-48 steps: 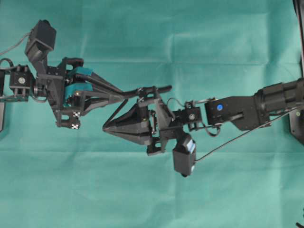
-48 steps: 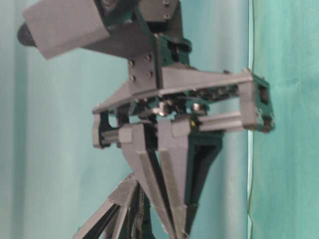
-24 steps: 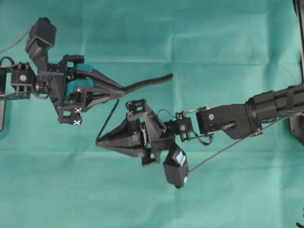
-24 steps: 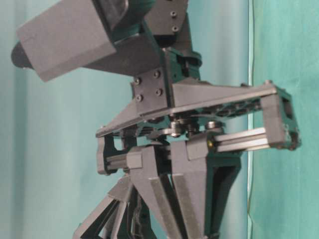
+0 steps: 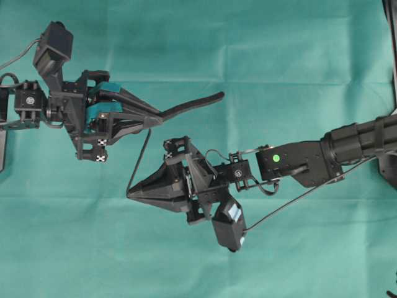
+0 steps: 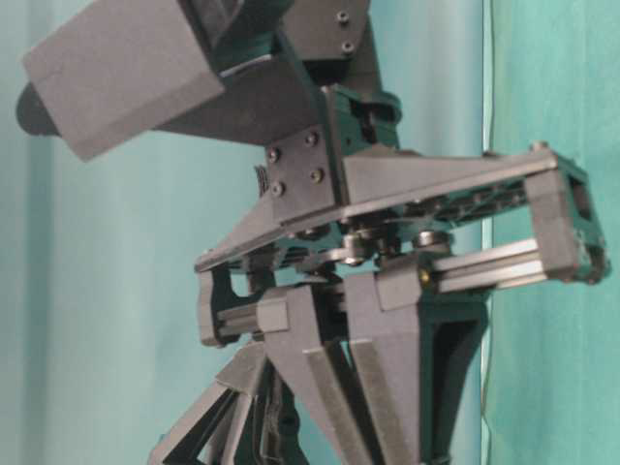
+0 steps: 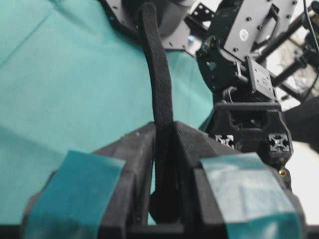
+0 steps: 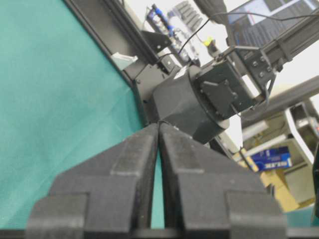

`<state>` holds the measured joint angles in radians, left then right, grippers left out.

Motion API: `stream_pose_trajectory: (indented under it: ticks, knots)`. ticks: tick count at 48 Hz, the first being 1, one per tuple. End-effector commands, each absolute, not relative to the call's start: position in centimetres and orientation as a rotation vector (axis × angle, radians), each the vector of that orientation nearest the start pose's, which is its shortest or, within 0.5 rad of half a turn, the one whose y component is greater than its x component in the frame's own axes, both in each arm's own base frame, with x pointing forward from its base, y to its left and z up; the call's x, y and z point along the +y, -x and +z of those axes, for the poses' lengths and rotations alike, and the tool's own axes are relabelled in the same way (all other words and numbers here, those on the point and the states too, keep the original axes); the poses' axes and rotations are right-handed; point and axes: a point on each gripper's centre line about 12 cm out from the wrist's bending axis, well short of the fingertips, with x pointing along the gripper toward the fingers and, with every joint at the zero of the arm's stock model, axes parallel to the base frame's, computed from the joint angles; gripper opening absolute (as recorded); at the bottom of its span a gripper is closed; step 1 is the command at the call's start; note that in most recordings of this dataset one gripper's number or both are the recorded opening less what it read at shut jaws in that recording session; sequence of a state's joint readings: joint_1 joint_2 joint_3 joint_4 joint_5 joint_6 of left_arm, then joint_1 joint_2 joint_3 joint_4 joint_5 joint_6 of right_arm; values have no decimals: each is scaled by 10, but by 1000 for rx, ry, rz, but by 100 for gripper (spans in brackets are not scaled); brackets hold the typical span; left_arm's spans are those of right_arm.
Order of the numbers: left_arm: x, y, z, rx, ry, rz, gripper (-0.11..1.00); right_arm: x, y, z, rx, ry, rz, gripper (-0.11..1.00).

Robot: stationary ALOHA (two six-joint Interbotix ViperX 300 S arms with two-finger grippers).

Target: Peel off the Velcro with your right arm.

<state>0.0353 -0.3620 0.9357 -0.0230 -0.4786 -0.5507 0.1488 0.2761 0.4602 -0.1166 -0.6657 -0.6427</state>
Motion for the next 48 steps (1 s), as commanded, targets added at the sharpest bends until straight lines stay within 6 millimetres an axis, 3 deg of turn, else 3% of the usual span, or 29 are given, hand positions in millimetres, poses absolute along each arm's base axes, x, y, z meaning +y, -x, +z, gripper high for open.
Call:
stream_pose_trajectory:
  ticks: [1,44,48]
  knots:
    - [16,-318,265,40,570,73,10,87,-474,204,-47,733,242,-9]
    - [18,-315,264,38,572,80,10,86,-470,208,-12,686,244,-9]
    - [18,-315,264,40,572,81,10,86,-470,207,-11,687,245,-5]
